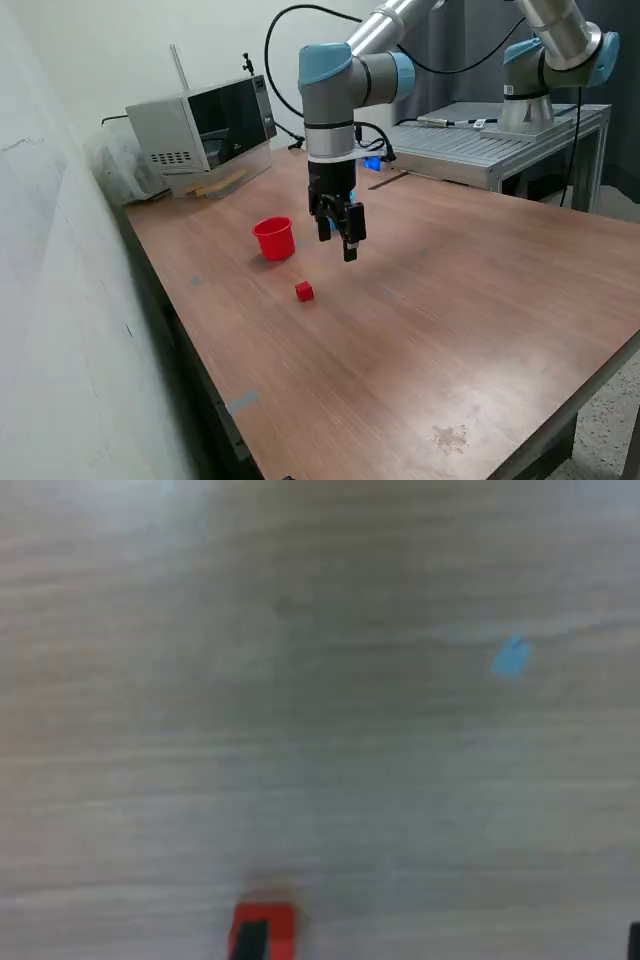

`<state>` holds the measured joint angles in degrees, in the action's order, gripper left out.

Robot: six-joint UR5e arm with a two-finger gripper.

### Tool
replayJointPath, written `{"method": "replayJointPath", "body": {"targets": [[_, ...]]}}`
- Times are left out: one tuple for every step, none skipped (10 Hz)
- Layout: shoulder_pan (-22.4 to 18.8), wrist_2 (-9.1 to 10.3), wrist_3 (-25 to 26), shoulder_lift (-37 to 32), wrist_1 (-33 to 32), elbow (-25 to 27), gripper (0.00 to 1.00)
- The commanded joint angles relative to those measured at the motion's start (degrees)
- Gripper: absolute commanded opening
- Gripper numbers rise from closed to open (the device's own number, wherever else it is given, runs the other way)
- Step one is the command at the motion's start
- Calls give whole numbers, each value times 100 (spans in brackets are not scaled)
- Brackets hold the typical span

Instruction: Place red objects in the red bin, and blue objects in the blue bin.

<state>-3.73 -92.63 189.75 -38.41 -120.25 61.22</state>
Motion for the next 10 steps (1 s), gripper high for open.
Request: {"method": "replayJointPath", "body": {"targets": [[118, -18, 1, 228, -191, -198, 100], [118, -18, 1, 316, -252, -190, 100], [118, -18, 1, 386, -357, -164, 100], [118, -18, 1, 509, -445, -163, 100], [118, -27, -8, 579, -525, -198, 100], [127, -36, -8, 641, -586, -225, 100], [153, -79, -8, 711, -613, -277, 100], [188, -97, -8, 756, -631, -330, 100], [250, -132, -8, 791, -683, -374, 100], [320, -167, -8, 817, -727, -392, 100]]}}
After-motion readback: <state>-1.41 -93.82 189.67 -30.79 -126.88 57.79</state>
